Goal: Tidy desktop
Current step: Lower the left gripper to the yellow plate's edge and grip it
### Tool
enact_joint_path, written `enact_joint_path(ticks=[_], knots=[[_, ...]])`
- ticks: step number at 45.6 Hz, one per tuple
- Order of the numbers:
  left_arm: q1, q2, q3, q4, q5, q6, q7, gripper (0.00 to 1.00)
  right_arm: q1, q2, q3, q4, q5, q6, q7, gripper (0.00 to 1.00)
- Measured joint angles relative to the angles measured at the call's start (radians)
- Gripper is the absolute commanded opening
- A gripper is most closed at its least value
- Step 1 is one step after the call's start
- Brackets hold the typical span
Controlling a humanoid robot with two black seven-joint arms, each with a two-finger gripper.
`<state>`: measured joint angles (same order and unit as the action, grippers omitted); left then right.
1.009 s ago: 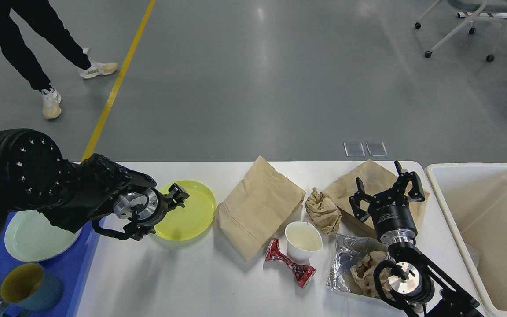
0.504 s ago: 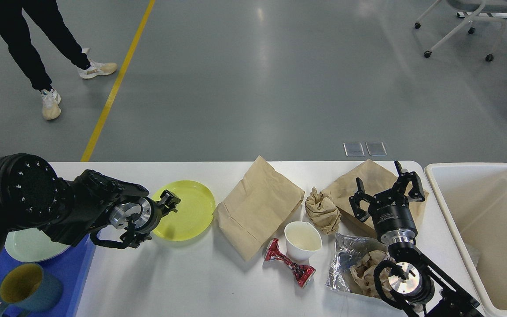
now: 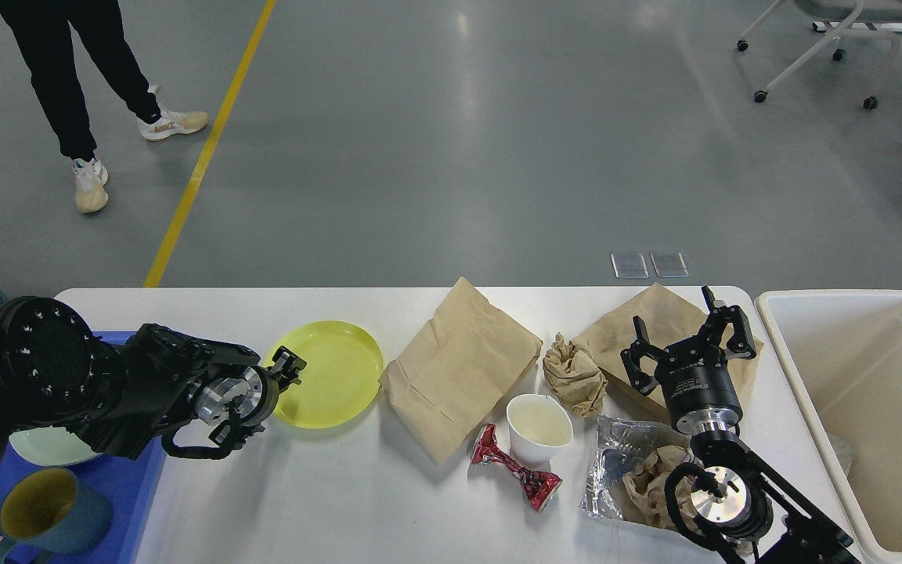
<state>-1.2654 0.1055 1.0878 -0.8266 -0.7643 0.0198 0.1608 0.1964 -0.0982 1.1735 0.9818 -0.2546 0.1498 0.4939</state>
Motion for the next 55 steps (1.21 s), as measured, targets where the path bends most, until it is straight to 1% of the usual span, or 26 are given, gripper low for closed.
enact_joint_path(ticks=[2,4,13,21,22,26,31,35,39,42,55], knots=[[0.002,0.000,-0.006,0.001,0.001,-0.002,-0.002,0.53,0.000,0.000,0.000,0.000,0.000,0.000,0.000,1.00],[0.002,0.000,-0.009,0.002,0.001,-0.002,-0.002,0.51,0.000,0.000,0.000,0.000,0.000,0.000,0.000,1.00],[0.013,0.000,-0.015,0.007,0.018,-0.005,-0.002,0.47,0.000,0.000,0.000,0.000,0.000,0.000,0.000,1.00],[0.017,-0.001,-0.017,0.008,0.034,-0.009,0.001,0.35,0.000,0.000,0.000,0.000,0.000,0.000,0.000,1.00],[0.018,-0.001,-0.017,0.008,0.035,-0.010,0.002,0.31,0.000,0.000,0.000,0.000,0.000,0.000,0.000,1.00],[0.018,0.000,-0.017,0.008,0.035,-0.016,0.004,0.25,0.000,0.000,0.000,0.000,0.000,0.000,0.000,1.00],[0.018,0.000,-0.023,0.008,0.035,-0.041,0.006,0.20,0.000,0.000,0.000,0.000,0.000,0.000,0.000,1.00],[0.019,0.000,-0.025,0.008,0.034,-0.060,0.009,0.17,0.000,0.000,0.000,0.000,0.000,0.000,0.000,1.00],[0.020,0.000,-0.026,0.008,0.034,-0.071,0.012,0.10,0.000,0.000,0.000,0.000,0.000,0.000,0.000,1.00],[0.020,0.000,-0.026,0.008,0.034,-0.076,0.012,0.01,0.000,0.000,0.000,0.000,0.000,0.000,0.000,1.00],[0.003,0.004,-0.019,-0.001,0.034,-0.143,0.017,0.00,0.000,0.000,0.000,0.000,0.000,0.000,0.000,1.00]])
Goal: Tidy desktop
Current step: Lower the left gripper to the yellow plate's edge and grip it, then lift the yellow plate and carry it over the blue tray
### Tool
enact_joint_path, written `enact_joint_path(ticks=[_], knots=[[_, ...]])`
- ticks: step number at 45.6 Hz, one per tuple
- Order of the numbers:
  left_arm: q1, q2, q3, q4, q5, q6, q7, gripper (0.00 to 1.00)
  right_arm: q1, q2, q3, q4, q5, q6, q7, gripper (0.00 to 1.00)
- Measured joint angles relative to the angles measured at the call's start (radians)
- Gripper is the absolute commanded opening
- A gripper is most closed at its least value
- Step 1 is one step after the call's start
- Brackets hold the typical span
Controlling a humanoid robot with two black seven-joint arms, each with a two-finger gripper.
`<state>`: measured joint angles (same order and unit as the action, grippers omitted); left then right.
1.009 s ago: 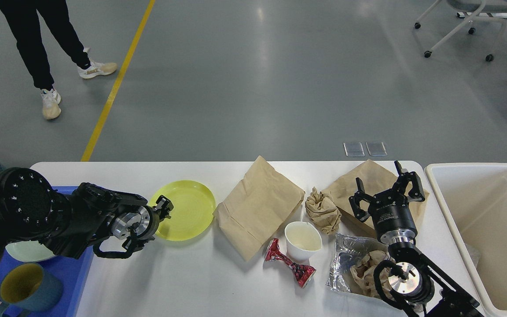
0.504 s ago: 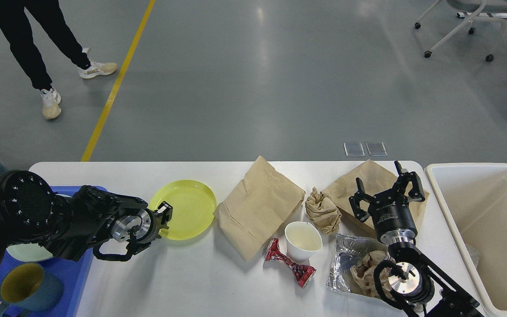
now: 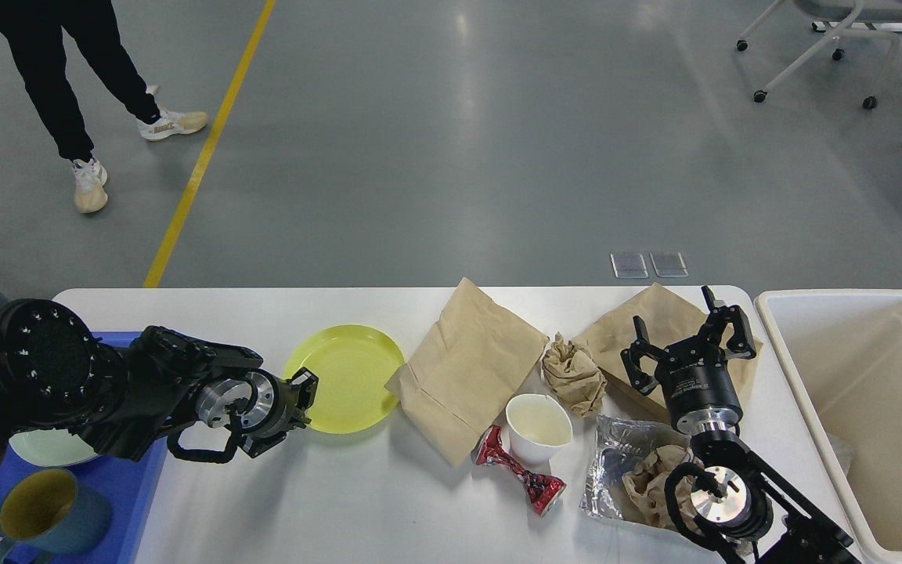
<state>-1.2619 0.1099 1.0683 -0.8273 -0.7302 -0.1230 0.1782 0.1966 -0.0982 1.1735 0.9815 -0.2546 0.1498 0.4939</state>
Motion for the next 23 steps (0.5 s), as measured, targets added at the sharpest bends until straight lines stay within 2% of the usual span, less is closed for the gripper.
enact_joint_path(ticks=[16,23], knots=[[-0.008,0.017,0.012,-0.022,0.000,-0.023,0.004,0.00,0.000,0.000,0.000,0.000,0.000,-0.001,0.000,1.00],[-0.060,0.055,0.036,-0.075,0.000,-0.026,0.002,0.00,0.000,0.000,0.000,0.000,0.000,-0.001,0.000,1.00]])
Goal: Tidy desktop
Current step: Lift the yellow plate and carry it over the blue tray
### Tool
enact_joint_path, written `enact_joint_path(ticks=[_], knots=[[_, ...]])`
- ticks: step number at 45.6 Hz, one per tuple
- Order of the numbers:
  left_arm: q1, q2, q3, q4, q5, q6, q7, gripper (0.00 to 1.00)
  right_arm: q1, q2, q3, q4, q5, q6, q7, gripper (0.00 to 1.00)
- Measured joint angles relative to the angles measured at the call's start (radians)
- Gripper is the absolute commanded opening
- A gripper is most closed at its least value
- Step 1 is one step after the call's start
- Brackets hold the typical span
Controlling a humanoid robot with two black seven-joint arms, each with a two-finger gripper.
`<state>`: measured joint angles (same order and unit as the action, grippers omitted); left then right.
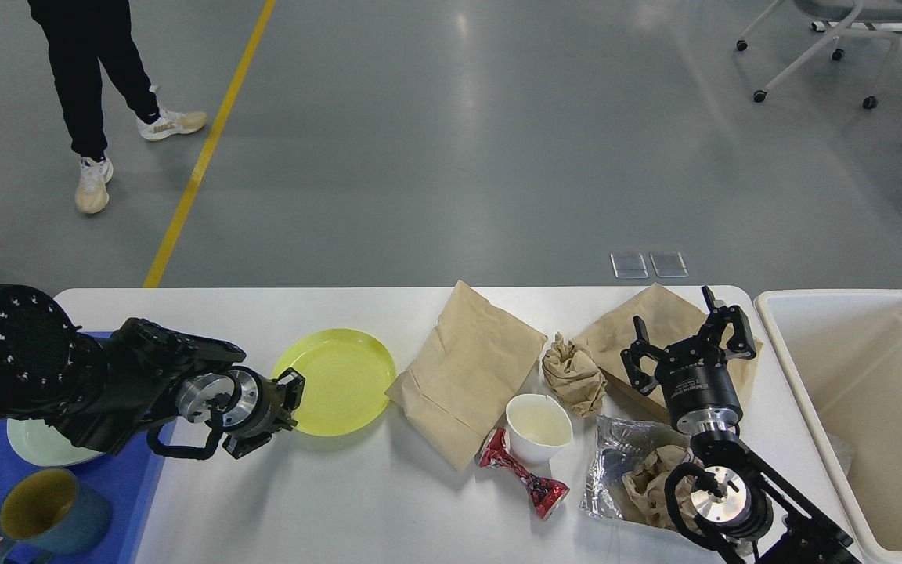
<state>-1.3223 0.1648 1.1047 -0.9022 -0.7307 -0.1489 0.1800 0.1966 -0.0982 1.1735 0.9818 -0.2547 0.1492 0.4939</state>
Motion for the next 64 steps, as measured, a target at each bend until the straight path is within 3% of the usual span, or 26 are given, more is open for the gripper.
enact_joint_path(ticks=[6,19,34,43,50,57,64], knots=[[-0.092,0.036,0.054,-0.073,0.000,-0.027,-0.005,0.00,0.000,0.000,0.000,0.000,0.000,0.000,0.000,1.00],[-0.342,0.086,0.222,-0.244,-0.001,-0.171,-0.015,0.00,0.000,0.000,0.000,0.000,0.000,0.001,0.000,1.00],[-0.818,0.089,0.421,-0.564,0.000,-0.330,-0.126,0.00,0.000,0.000,0.000,-0.001,0.000,0.001,0.000,1.00],[-1.078,0.061,0.476,-0.675,0.006,-0.446,-0.133,0.00,0.000,0.000,0.000,-0.001,0.000,0.001,0.000,1.00],[-1.136,0.047,0.490,-0.686,0.007,-0.504,-0.130,0.00,0.000,0.000,0.000,-0.002,0.000,0.001,0.000,1.00],[-1.132,0.040,0.507,-0.687,0.008,-0.510,-0.130,0.00,0.000,0.000,0.000,-0.002,0.000,0.000,0.000,1.00],[-1.110,0.077,0.609,-0.675,0.016,-0.513,-0.141,0.00,0.000,0.000,0.000,-0.001,0.000,0.000,0.000,1.00]])
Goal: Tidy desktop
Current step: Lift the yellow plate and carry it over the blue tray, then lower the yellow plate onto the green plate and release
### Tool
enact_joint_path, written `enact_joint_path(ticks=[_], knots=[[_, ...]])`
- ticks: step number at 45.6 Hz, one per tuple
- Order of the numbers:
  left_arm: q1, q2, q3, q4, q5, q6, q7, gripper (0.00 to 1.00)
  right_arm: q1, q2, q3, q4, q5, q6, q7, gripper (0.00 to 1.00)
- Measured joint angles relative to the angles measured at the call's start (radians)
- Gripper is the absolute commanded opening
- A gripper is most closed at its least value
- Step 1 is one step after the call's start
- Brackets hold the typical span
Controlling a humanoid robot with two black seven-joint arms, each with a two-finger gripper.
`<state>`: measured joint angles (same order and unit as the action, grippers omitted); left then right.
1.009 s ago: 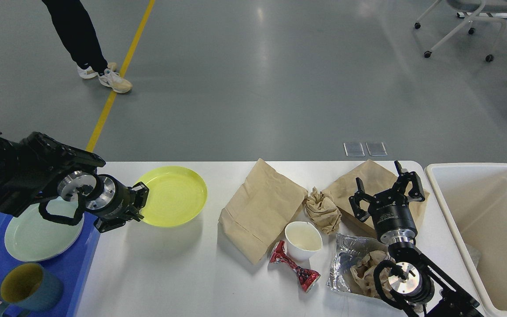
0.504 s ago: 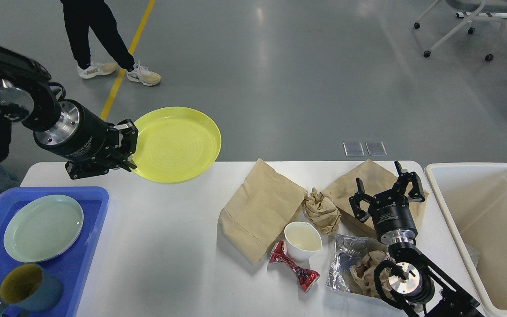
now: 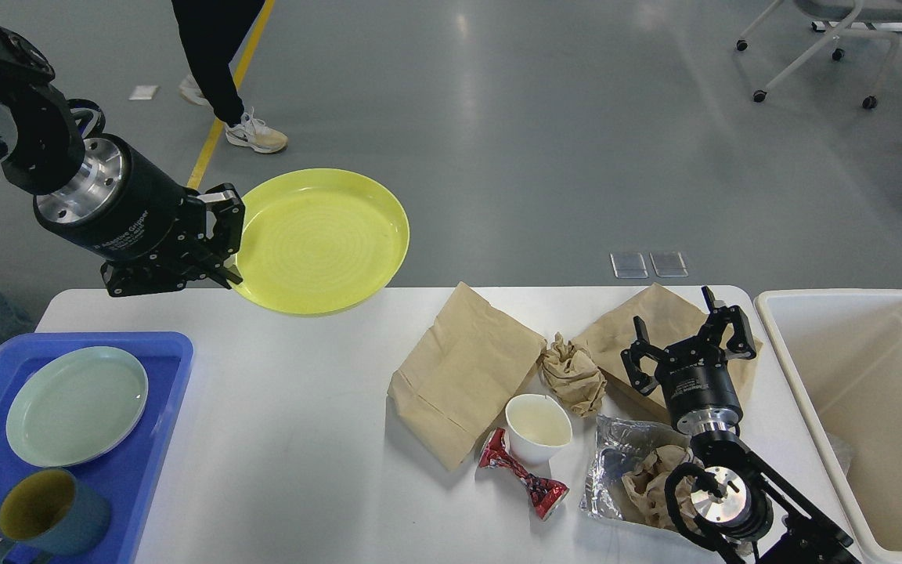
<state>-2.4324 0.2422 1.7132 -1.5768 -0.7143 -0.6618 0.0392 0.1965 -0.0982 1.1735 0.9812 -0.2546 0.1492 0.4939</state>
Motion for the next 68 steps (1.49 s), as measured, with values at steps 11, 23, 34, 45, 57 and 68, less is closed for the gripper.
enact_joint_path(ticks=[11,23,34,45,57,68], knots=[[0.099,0.183,0.064,0.080,0.150,0.004,-0.019,0.00,0.000,0.000,0.000,0.001,0.000,0.000,0.000,1.00],[0.403,0.478,-0.022,0.333,0.352,0.005,-0.046,0.00,0.000,0.000,0.000,0.001,0.000,0.000,0.000,1.00],[0.762,0.574,-0.205,0.592,0.422,-0.002,-0.046,0.00,0.000,0.000,0.000,0.001,0.000,0.000,0.000,1.00],[1.111,0.577,-0.438,0.870,0.412,-0.001,-0.041,0.00,0.000,0.000,0.000,0.001,0.000,0.001,0.000,1.00],[1.306,0.535,-0.615,1.025,0.414,0.060,0.000,0.00,0.000,0.000,0.000,0.001,0.000,0.001,0.000,1.00],[1.367,0.488,-0.670,1.062,0.415,0.175,0.052,0.00,0.000,0.000,0.000,0.001,0.000,0.001,0.000,1.00]])
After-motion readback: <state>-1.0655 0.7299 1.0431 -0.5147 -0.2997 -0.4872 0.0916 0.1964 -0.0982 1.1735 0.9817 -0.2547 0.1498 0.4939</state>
